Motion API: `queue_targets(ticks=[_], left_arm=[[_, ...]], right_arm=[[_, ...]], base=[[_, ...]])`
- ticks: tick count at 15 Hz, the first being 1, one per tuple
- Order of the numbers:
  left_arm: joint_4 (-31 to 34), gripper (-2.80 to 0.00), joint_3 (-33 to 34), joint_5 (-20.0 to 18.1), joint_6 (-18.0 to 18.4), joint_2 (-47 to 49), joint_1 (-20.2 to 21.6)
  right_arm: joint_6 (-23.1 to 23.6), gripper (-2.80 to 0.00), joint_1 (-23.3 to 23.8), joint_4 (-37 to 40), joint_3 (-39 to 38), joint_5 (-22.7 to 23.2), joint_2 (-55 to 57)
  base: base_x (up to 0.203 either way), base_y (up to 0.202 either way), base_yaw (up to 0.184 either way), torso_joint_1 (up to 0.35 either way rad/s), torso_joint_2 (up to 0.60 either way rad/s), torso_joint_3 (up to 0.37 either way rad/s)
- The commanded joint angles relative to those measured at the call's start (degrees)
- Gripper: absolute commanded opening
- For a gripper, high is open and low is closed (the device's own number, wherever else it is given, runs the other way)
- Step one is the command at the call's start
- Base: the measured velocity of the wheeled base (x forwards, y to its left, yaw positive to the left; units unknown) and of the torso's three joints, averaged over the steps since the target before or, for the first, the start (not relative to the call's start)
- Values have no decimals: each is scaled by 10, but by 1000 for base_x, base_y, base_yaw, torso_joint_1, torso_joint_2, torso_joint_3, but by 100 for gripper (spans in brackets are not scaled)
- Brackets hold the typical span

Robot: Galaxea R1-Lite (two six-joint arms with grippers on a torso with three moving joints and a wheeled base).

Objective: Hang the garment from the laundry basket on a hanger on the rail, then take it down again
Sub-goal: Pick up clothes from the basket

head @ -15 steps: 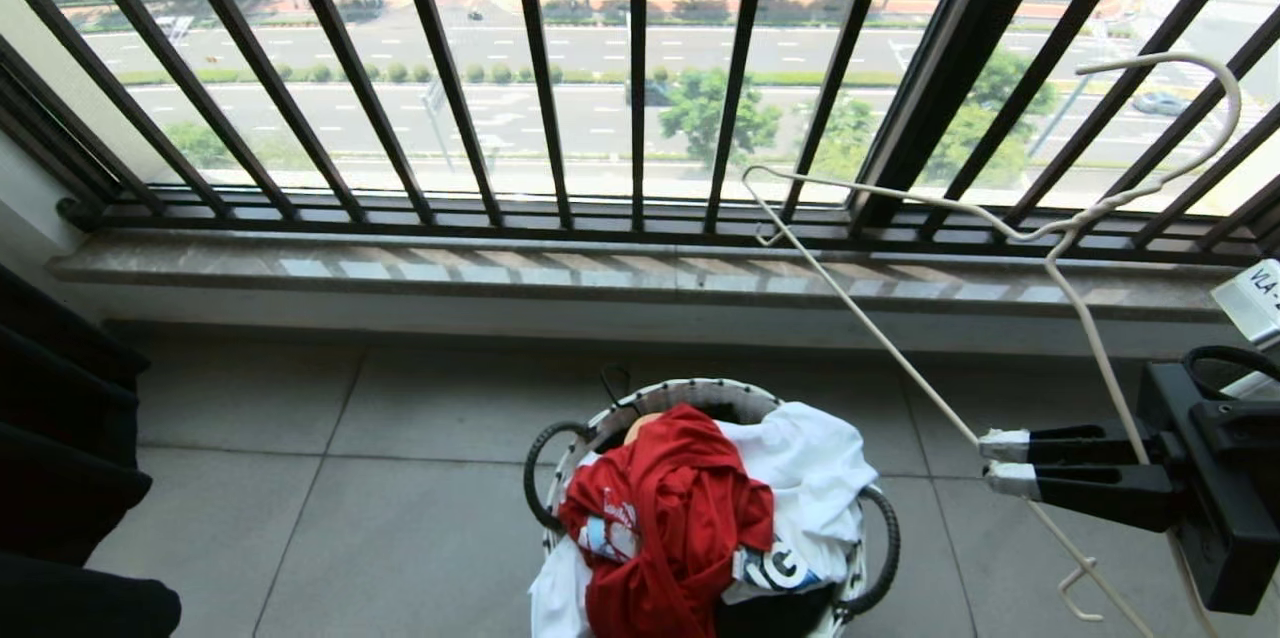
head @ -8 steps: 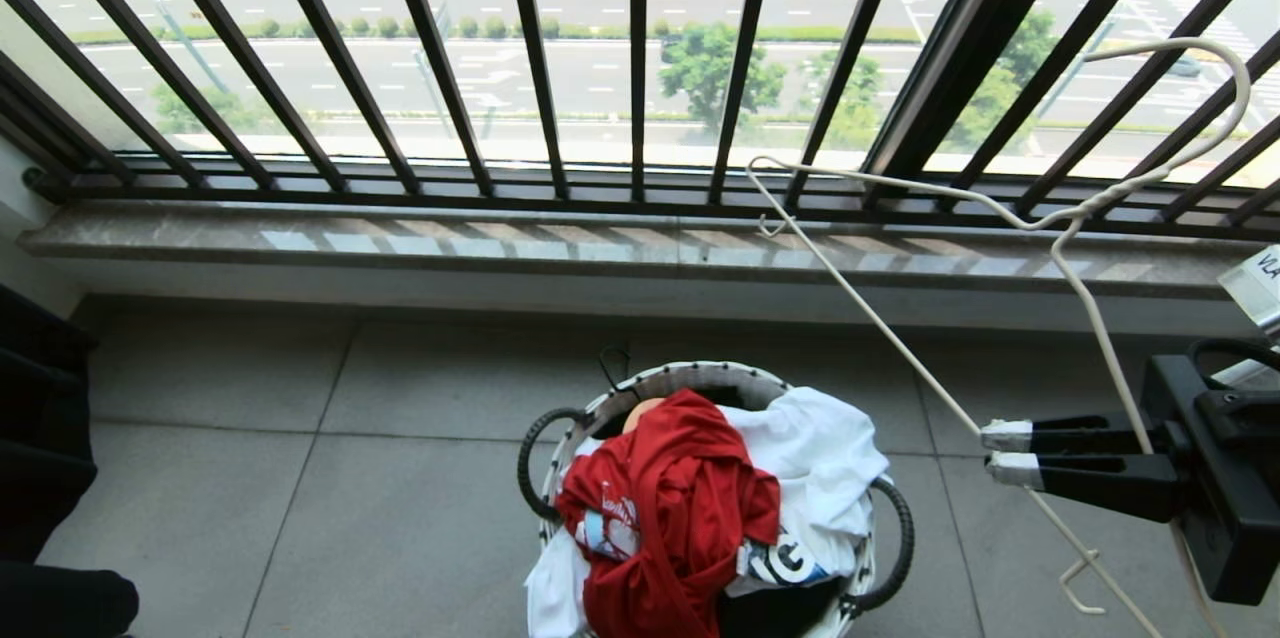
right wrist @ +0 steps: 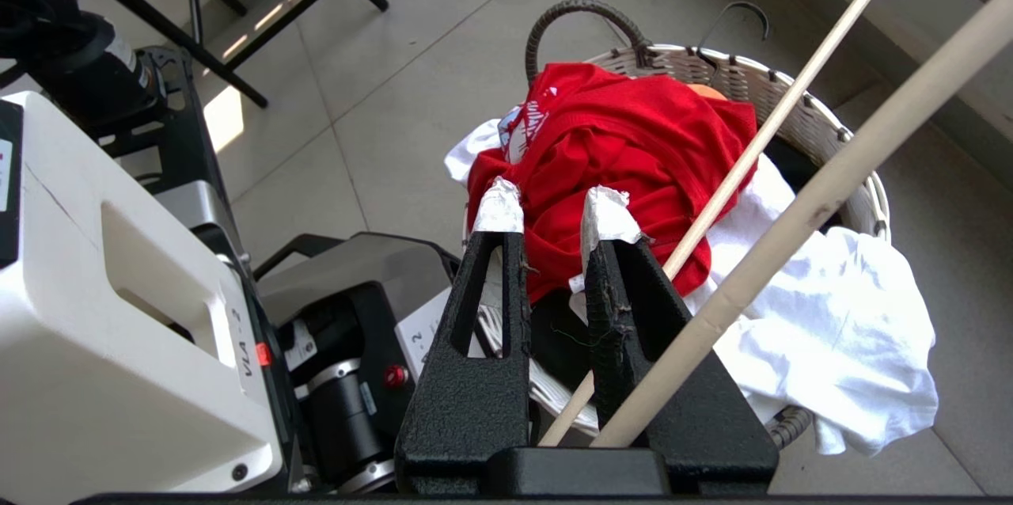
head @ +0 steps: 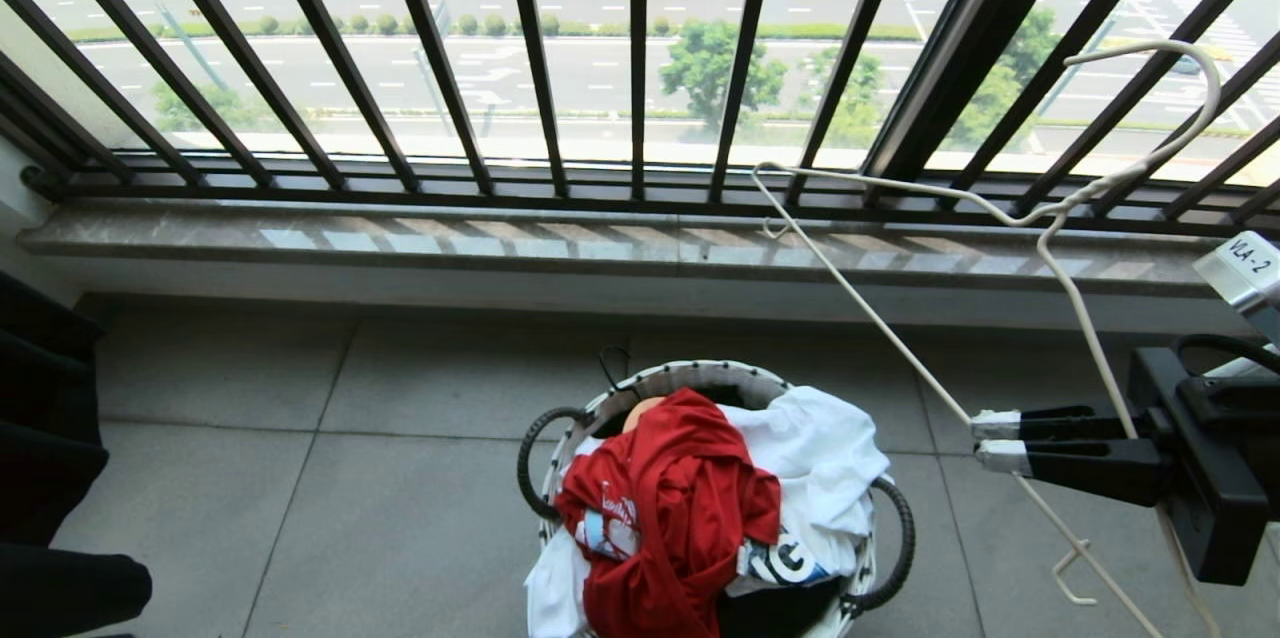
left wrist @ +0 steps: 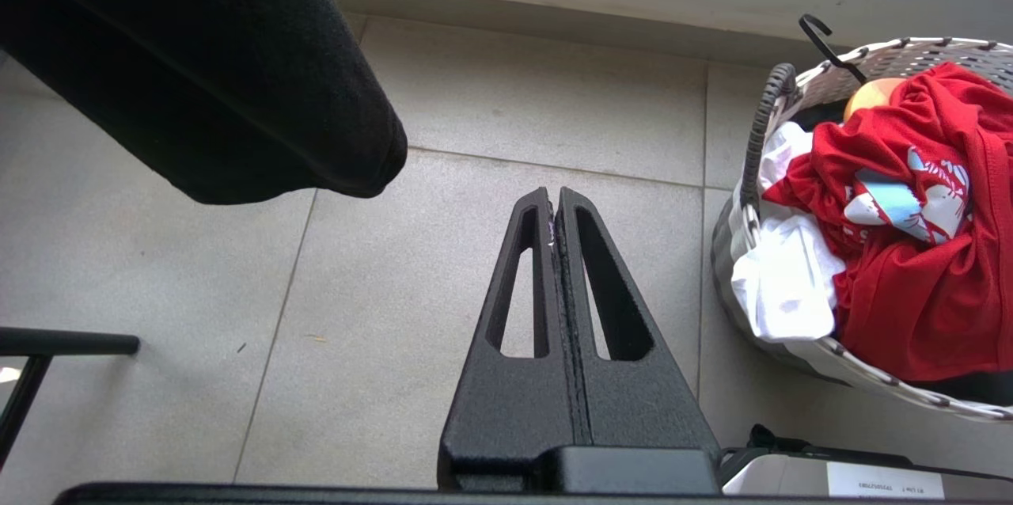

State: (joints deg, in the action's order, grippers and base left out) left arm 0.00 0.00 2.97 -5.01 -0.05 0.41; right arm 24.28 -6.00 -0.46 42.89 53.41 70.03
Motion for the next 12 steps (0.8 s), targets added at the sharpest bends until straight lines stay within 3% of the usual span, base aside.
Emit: queue_targets(ticks=[1,7,10,12], left_arm=[[0,-280,0,0,-3,0,0],[7,-280,-11,-1,13,9,0],[11,-280,-84,-5,3,91,0],[17,-280,-147,-30,-4,180,0]], right_arm=[[1,-280,-1,0,2,3,-1],[0,-280,1,0,5,3,-6],[1,-280,1,-1,6,3,-7],[0,-280,1,-1,7,3,-13]], base=[[0,0,0,0,0,0],[0,0,0,0,0,0],[0,0,0,0,0,0],[0,0,0,0,0,0]])
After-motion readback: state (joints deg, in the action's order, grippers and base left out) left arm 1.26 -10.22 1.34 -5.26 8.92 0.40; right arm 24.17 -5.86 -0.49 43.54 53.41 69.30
